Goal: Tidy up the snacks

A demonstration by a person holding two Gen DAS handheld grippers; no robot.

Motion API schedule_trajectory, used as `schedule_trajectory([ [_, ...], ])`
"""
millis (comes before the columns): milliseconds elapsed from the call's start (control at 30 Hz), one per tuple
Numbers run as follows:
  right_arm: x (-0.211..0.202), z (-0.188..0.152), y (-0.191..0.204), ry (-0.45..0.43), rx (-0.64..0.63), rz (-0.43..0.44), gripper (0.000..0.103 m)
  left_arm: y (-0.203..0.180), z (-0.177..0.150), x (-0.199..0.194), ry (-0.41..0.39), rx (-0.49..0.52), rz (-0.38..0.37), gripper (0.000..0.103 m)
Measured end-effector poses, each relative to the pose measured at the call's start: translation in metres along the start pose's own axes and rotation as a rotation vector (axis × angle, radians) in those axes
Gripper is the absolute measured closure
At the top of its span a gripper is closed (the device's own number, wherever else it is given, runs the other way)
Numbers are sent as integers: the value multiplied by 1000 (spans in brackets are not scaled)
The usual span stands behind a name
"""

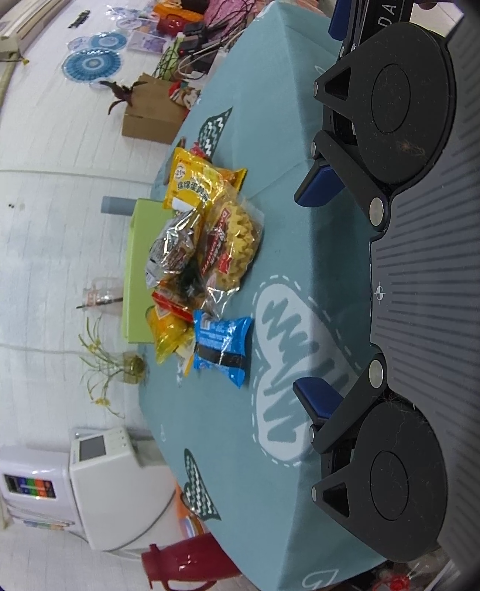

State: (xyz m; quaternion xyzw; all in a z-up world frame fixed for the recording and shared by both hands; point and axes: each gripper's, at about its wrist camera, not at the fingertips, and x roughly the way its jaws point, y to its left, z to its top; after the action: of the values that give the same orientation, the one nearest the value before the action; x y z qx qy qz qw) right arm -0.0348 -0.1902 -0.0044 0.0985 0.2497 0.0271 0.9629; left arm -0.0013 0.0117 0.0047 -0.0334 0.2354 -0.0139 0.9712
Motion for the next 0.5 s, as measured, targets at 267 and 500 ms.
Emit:
schedule_trajectory([
  [267, 3, -1, 3, 6, -6, 1, 0, -1, -2, 1, 7, 5, 0, 15],
  [500, 3, -3, 4, 8, -11, 6, 1, -2, -3, 1, 12, 10, -5, 15],
])
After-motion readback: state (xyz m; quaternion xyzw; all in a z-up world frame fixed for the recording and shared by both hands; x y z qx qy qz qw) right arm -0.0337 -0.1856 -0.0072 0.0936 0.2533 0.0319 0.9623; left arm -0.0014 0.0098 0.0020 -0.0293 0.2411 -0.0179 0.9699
